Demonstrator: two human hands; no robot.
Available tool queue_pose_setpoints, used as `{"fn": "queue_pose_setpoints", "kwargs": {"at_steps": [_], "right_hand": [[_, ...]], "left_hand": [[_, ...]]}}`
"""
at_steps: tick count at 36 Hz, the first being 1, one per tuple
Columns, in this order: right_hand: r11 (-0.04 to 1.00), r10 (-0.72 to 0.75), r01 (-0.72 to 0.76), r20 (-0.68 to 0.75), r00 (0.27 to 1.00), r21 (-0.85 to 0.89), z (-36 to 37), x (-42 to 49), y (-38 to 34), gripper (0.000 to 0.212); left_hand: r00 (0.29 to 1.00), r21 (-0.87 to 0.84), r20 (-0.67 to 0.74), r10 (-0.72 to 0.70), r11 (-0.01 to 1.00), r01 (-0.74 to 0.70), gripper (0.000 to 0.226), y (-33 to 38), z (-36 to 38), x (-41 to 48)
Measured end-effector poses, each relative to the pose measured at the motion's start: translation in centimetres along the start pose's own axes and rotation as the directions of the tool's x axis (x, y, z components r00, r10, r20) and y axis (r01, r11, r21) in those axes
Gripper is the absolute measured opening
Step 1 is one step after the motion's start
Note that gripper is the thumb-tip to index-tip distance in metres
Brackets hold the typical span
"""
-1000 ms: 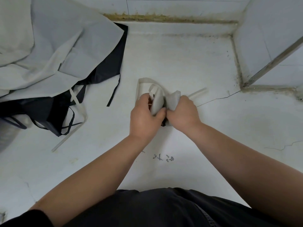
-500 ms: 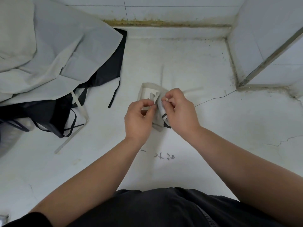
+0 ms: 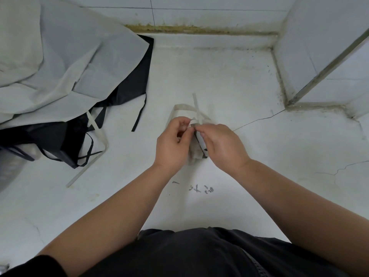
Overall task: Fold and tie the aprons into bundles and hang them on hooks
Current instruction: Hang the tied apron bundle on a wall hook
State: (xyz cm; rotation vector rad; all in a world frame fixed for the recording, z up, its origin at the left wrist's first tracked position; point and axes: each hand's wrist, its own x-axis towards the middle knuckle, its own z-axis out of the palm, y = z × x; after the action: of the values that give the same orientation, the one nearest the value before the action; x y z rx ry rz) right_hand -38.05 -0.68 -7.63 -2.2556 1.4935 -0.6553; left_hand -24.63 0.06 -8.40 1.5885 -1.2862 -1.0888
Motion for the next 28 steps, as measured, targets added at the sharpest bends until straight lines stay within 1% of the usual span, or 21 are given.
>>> {"fn": "queue_pose_setpoints", "kwargs": {"at_steps": [2, 3, 7, 10, 12, 14, 16, 18, 20, 22, 23, 25, 26, 27, 28], "right_hand": [[0.998, -0.04, 0.04, -0.011, 0.999, -0.054, -0.1, -0.1, 0.0, 0.031], [0.999, -0.032, 0.032, -0.015, 0.999, -0.044, -0.2, -0.1, -0.1, 0.029], [0.979, 0.103, -0.101, -0.002, 0.995, 0.177, -0.2, -0.4, -0.3, 0.017], [0.973, 0.098, -0.096, -0.002, 0.995, 0.209, -0.3, -0.4, -0.3, 0.018], [0.972, 0.088, -0.084, -0.008, 0.996, 0.219, -0.3, -0.2, -0.2, 0.02], [0.957, 0.155, -0.143, -0.028, 0.988, 0.252, -0.2, -0.1, -0.3, 0.016], [0.911, 0.259, -0.231, -0.039, 0.965, 0.342, -0.1, -0.1, -0.4, 0.016], [0.872, 0.325, -0.298, -0.004, 0.946, 0.388, -0.2, 0.0, -0.4, 0.015], [0.876, 0.319, -0.308, 0.032, 0.947, 0.371, -0.4, 0.1, -0.3, 0.011], [0.872, 0.306, -0.312, 0.078, 0.949, 0.376, -0.6, 0.3, -0.4, 0.022], [0.854, 0.305, -0.323, 0.109, 0.946, 0.408, -0.7, 0.4, -0.4, 0.027], [0.805, 0.318, -0.359, 0.167, 0.933, 0.473, -0.8, 0.6, -0.3, 0.036], [0.795, 0.322, -0.373, 0.189, 0.928, 0.479, -0.9, 0.7, -0.2, 0.04], [0.807, 0.315, -0.374, 0.204, 0.927, 0.456, -1.1, 0.8, -0.1, 0.038], [0.84, 0.296, -0.359, 0.211, 0.932, 0.407, -1.3, 0.9, 0.0, 0.032]], "left_hand": [[1.0, -0.008, 0.014, -0.001, 1.0, 0.001, 0.014, 0.2, -0.2, 0.2], [1.0, -0.018, 0.028, -0.001, 1.0, 0.001, 0.014, 0.2, -0.3, 0.3], [0.995, -0.029, 0.084, -0.05, 0.998, 0.053, 0.022, 0.4, -0.4, 0.1], [0.99, -0.042, 0.118, -0.075, 0.996, 0.08, 0.024, 0.1, -0.7, 0.4], [0.982, -0.087, 0.166, -0.088, 0.991, 0.104, 0.022, 0.1, -1.0, 0.5], [0.973, -0.127, 0.207, -0.1, 0.983, 0.129, 0.023, 0.4, -1.3, 0.5], [0.962, -0.138, 0.257, -0.093, 0.982, 0.132, 0.024, 0.7, -1.4, 0.3], [0.954, -0.128, 0.293, -0.064, 0.986, 0.106, 0.02, 0.8, -1.4, 0.0], [0.964, -0.131, 0.261, -0.045, 0.988, 0.081, 0.021, 0.7, -1.2, -0.1], [0.978, -0.161, 0.191, -0.082, 0.98, 0.114, 0.03, 0.3, -1.1, 0.2], [0.978, -0.182, 0.176, -0.113, 0.972, 0.146, 0.034, 0.3, -1.1, 0.3], [0.967, -0.232, 0.2, -0.157, 0.951, 0.203, 0.038, 0.1, -1.1, 0.5], [0.962, -0.247, 0.219, -0.164, 0.944, 0.217, 0.04, 0.1, -1.1, 0.6], [0.958, -0.248, 0.234, -0.164, 0.943, 0.222, 0.041, 0.2, -1.1, 0.6], [0.956, -0.238, 0.246, -0.161, 0.946, 0.22, 0.043, 0.3, -1.2, 0.6]]}}
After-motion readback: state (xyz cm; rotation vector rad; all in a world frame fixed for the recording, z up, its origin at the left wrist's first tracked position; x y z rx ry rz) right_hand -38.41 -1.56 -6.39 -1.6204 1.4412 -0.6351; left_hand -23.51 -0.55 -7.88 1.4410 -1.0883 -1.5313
